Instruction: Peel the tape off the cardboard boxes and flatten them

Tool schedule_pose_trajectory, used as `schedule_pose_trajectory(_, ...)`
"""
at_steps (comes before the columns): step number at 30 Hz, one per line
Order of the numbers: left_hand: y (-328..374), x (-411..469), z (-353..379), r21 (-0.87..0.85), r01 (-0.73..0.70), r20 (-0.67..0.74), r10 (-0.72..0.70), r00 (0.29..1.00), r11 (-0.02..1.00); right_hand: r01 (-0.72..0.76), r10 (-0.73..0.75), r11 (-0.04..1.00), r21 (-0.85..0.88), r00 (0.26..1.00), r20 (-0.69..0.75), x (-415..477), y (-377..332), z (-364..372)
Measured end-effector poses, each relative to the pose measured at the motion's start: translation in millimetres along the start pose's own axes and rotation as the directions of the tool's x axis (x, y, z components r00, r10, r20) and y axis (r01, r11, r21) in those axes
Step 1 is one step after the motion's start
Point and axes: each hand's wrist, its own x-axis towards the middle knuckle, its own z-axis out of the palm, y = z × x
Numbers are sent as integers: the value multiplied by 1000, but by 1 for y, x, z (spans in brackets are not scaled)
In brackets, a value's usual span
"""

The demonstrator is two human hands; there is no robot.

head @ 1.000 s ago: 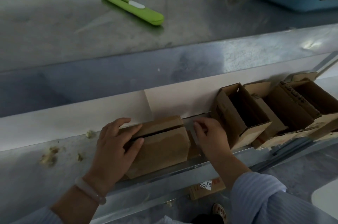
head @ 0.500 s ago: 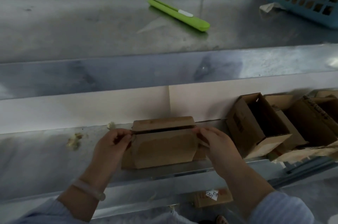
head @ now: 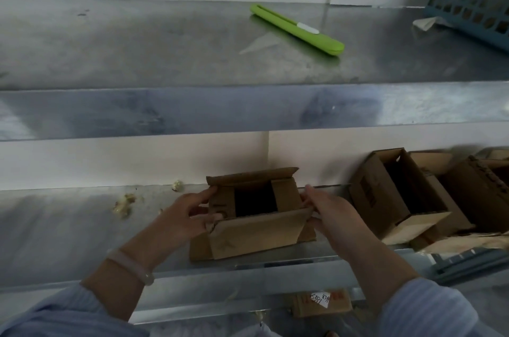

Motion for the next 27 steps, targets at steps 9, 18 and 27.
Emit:
schedule_pose_trajectory(9,10,28,9,224,183,-9,-185,983,957,185,-31,606,-774,977,210,9,-46,9)
schedule_pose_trajectory(18,11,24,23,218,77,-140,-47,989,973,154,-59,644,-749,987,151,9,-34,25)
schedule_pose_trajectory(27,-12,-20,-13,309,-351,55,351,935,884,-8,7,1000,4,958,287,-16,-20,-26)
